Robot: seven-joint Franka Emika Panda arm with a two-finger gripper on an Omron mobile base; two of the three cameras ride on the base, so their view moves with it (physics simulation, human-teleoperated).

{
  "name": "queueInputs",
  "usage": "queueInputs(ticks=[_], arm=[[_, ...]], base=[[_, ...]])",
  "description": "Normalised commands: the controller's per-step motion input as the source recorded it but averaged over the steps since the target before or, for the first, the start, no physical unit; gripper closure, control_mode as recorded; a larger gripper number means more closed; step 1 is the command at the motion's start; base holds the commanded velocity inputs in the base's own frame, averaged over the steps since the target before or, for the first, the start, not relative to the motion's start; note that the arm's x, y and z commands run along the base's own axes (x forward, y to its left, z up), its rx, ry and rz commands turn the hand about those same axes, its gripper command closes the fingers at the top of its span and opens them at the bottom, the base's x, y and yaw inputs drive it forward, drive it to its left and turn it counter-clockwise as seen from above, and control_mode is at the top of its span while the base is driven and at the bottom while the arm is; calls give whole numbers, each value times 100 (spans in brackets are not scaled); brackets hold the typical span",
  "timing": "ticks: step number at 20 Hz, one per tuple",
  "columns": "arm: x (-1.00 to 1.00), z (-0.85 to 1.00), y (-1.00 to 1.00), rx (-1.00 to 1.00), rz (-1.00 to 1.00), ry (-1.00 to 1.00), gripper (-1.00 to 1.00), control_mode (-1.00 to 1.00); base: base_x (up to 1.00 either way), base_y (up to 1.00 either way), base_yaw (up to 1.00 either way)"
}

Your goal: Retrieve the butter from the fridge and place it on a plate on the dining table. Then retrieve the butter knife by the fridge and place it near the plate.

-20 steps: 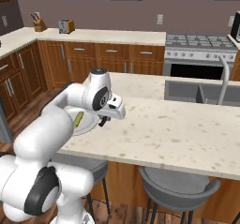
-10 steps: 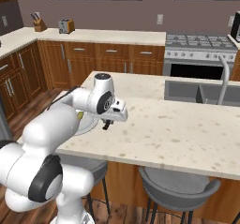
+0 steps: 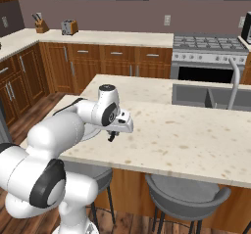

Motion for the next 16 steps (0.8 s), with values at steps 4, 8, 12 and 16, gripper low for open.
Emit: queueInputs(ticks=[4,8,12,16], arm=[[2,-8,0,0,0,0,100,-100],[0,0,0,0,0,0,100,-100],[0,0,0,0,0,0,100,-100],[0,0,0,0,0,0,-100,-100]], base=[[0,0,0],[0,0,0],[0,0,0],[0,0,0]])
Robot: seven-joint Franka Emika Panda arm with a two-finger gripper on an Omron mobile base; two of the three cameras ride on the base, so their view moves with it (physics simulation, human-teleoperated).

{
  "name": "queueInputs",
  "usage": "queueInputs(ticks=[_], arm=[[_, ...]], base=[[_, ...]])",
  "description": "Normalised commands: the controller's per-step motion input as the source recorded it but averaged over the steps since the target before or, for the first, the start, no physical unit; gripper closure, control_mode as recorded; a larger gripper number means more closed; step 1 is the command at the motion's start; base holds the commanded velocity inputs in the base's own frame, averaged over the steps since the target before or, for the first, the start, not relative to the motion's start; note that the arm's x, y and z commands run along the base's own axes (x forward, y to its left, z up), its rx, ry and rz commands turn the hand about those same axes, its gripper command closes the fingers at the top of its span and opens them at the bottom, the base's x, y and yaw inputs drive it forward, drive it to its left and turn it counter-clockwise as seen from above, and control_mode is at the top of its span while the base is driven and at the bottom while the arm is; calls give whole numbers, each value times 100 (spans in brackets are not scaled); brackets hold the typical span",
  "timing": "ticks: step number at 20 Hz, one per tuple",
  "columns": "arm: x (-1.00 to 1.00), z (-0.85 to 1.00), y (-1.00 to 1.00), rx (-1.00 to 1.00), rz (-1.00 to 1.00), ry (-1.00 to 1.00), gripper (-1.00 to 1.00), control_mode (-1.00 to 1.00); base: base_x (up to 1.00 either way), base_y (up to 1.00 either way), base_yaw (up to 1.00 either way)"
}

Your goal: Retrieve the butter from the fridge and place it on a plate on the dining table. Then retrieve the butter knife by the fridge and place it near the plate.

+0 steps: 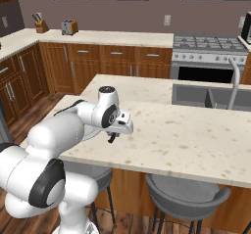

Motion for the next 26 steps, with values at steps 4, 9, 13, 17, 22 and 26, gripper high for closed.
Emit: queueInputs(ticks=[4,9,13,17,22,26], arm=[[0,0,0,0,0,0,-100,-100],[0,0,0,0,0,0,-100,-100],[-1,5,-5,0,0,0,-100,-100],[-22,52,-6,1,0,0,-100,-100],[-29,82,-7,0,0,0,-100,-100],[-66,73,-1,2,0,0,-100,-100]], base=[[0,0,0],[0,0,0],[0,0,0],[0,0,0],[0,0,0],[0,0,0]])
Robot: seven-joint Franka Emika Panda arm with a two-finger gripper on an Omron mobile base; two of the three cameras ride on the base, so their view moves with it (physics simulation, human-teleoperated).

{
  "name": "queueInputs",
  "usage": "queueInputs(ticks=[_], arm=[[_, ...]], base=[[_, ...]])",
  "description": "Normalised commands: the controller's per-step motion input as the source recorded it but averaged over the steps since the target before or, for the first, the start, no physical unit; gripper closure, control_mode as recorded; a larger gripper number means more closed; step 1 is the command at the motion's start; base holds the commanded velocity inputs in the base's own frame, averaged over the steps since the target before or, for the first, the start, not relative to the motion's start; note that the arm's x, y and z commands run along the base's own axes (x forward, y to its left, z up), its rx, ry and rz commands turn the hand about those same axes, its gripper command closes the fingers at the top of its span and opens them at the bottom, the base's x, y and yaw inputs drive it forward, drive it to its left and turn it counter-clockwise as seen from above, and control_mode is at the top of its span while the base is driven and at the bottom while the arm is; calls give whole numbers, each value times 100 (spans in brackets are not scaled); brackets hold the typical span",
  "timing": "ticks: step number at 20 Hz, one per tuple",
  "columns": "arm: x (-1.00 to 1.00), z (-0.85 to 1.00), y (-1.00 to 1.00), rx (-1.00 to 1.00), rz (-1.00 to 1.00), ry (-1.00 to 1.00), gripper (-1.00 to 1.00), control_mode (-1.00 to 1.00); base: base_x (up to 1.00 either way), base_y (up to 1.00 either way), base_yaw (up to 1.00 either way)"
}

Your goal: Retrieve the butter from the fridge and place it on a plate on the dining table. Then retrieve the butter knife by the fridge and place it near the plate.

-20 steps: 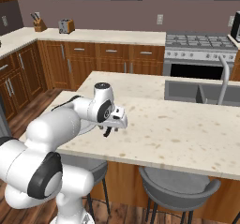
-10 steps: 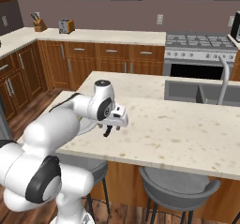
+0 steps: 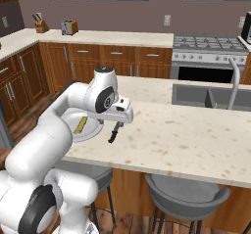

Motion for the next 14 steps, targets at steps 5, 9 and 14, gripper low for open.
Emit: queueInputs(ticks=[5,9,14], arm=[[-99,55,1,1,0,0,-100,-100],[-97,29,27,-2,0,0,-100,-100],[-78,17,50,-12,0,0,-100,-100]], base=[[0,0,0],[0,0,0],[0,0,0]])
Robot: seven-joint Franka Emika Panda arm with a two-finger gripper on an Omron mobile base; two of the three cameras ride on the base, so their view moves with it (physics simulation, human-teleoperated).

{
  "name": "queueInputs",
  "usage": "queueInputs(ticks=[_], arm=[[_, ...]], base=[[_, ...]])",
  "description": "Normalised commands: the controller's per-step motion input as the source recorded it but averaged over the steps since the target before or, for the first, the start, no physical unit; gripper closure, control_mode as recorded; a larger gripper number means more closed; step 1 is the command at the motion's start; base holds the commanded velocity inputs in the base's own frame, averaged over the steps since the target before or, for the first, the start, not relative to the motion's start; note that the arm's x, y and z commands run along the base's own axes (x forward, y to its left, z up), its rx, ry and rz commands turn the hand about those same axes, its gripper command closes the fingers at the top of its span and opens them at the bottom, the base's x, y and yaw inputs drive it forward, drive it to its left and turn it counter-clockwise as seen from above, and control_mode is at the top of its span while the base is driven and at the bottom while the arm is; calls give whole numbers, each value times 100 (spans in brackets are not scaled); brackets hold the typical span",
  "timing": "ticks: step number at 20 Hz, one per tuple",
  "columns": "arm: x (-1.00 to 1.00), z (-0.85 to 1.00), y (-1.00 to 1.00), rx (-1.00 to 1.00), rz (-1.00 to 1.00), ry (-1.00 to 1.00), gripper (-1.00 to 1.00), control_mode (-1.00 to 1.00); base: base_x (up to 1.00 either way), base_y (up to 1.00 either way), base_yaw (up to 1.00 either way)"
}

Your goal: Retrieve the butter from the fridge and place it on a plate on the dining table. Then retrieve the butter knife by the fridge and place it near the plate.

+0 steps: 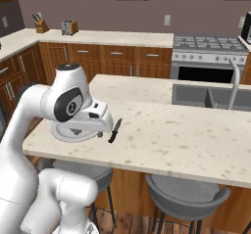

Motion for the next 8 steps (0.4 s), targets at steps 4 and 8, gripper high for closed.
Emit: queueInputs(ticks=[4,8], arm=[[-61,11,55,-15,0,3,-100,-100],[-70,7,50,-15,0,2,-100,-100]], base=[[0,0,0],[0,0,0]])
